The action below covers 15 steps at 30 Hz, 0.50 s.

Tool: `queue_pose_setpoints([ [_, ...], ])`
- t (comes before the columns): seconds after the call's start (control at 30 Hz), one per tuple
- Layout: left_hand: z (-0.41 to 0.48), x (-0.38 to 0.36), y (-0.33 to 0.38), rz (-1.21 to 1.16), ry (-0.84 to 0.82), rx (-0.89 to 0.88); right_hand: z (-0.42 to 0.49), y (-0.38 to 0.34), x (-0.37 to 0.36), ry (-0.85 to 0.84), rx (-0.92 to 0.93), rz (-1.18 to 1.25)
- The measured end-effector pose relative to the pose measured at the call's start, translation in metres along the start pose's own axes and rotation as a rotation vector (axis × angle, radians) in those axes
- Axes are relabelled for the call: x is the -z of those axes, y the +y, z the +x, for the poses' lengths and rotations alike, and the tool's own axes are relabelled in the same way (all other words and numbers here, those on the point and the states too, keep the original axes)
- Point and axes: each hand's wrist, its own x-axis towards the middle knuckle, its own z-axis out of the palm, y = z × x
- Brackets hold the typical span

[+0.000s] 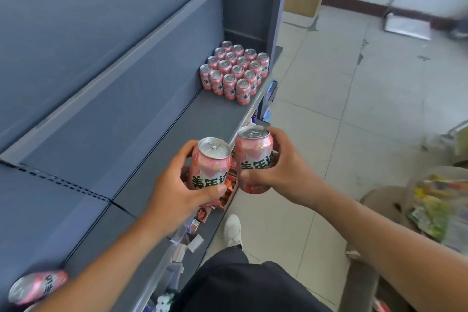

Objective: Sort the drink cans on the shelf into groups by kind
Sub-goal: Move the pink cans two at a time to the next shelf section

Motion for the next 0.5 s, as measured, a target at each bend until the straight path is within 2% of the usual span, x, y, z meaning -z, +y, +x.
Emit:
queue_pose_setpoints([
  [0.33, 0.143, 0.028, 0.001, -0.030, -0.033, -0.010, 0.136, -0.022, 0.033, 0.054, -0.024, -0.011],
  [0.5, 0.200, 0.029, 0.000, -0.111, 0.017, 0.007, 0.194, -0.025, 0.049, 0.044, -0.023, -0.021],
])
